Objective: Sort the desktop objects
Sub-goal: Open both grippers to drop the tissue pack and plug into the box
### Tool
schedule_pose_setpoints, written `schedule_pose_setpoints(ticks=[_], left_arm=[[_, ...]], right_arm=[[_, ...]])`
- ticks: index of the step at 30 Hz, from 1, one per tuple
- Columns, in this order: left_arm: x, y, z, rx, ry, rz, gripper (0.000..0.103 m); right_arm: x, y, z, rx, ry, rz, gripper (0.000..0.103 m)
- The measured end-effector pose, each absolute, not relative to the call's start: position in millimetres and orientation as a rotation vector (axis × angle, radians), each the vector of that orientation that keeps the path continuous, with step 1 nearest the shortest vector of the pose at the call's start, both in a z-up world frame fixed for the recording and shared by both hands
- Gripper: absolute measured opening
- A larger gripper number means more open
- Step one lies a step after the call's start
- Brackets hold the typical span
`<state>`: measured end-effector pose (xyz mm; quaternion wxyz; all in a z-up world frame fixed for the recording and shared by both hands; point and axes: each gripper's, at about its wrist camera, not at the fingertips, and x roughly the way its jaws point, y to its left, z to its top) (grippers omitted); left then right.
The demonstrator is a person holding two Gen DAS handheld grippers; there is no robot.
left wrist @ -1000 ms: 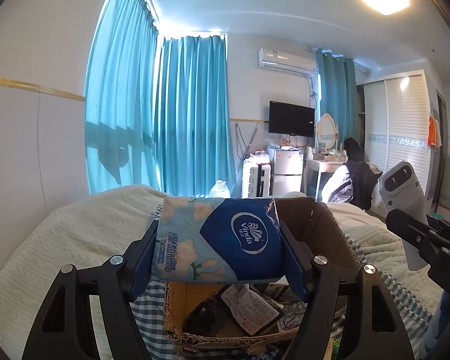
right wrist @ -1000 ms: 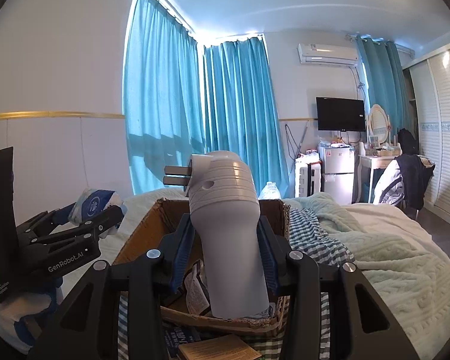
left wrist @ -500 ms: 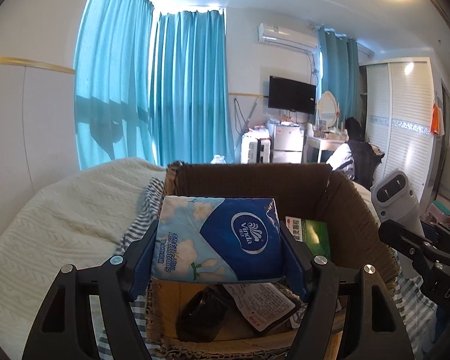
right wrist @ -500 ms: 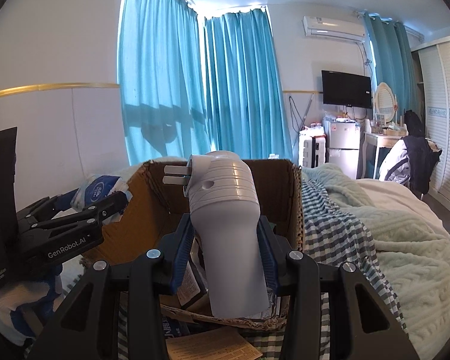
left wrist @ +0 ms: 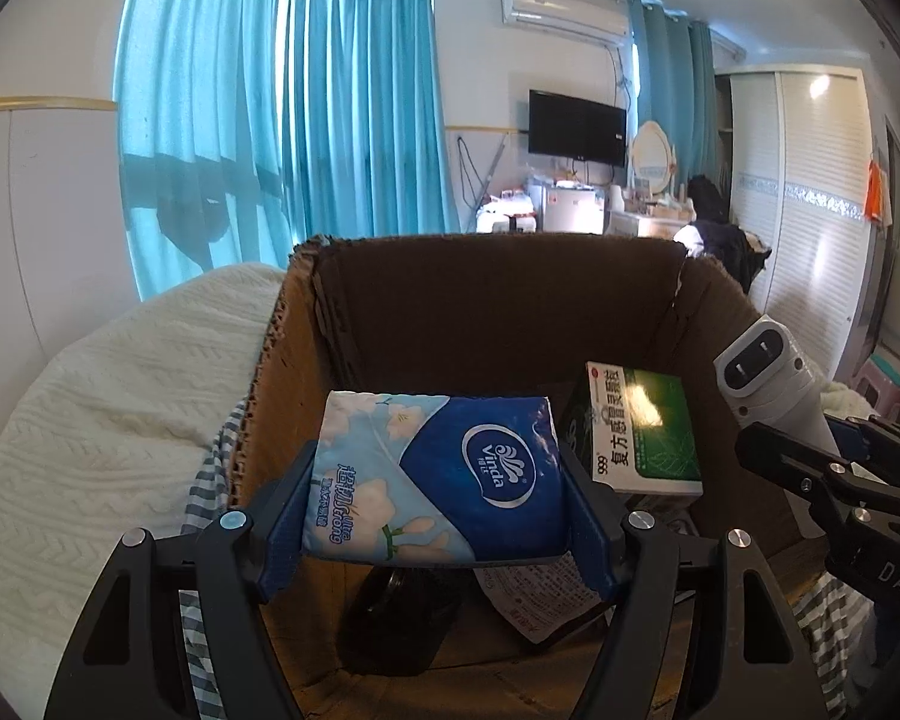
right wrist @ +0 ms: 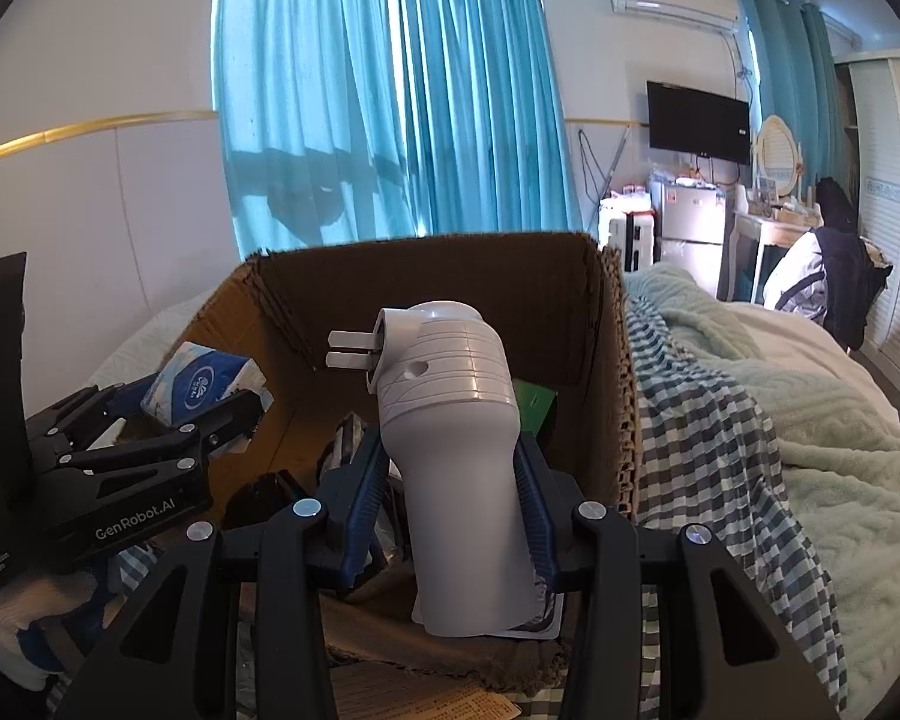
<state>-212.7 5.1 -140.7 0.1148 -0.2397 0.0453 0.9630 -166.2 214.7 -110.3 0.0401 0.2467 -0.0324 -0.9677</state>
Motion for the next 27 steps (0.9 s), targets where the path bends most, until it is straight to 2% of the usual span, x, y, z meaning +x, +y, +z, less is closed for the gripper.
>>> schedule_pose_setpoints(ticks=[7, 9, 11, 12, 16, 23, 27], left_arm=[[-216.8, 4.4, -142.4, -0.727, 0.131, 2.810, 0.077], [-216.4, 6.1, -141.1, -0.725, 0.138, 2.813, 0.081], [-212.2, 6.5, -137.4, -0.702, 0.132, 2.825, 0.093], [-208.9, 6.2, -134.2, -0.681, 0.131, 2.833, 0.094], [-198.6, 4.4, -120.0, -0.617, 0.123, 2.860, 0.103], [-187.2, 1.6, -105.9, -0.569, 0.136, 2.882, 0.103], [-174.0, 3.2, -94.4, -0.509, 0.174, 2.922, 0.103]], right_arm=[[-174.1, 212.4, -122.1, 0.817, -0.069, -2.974, 0.042], [-171.5, 210.9, -118.8, 0.793, -0.066, -2.987, 0.048], [-166.7, 209.6, -112.8, 0.745, -0.057, -3.007, 0.058], [-164.7, 209.6, -109.9, 0.728, -0.054, -3.016, 0.060], [-153.3, 212.0, -98.0, 0.656, -0.043, -3.060, 0.062], [-127.8, 208.6, -68.7, 0.510, -0.079, -3.092, 0.082], [-111.6, 207.0, -54.4, 0.439, -0.075, -3.110, 0.089]])
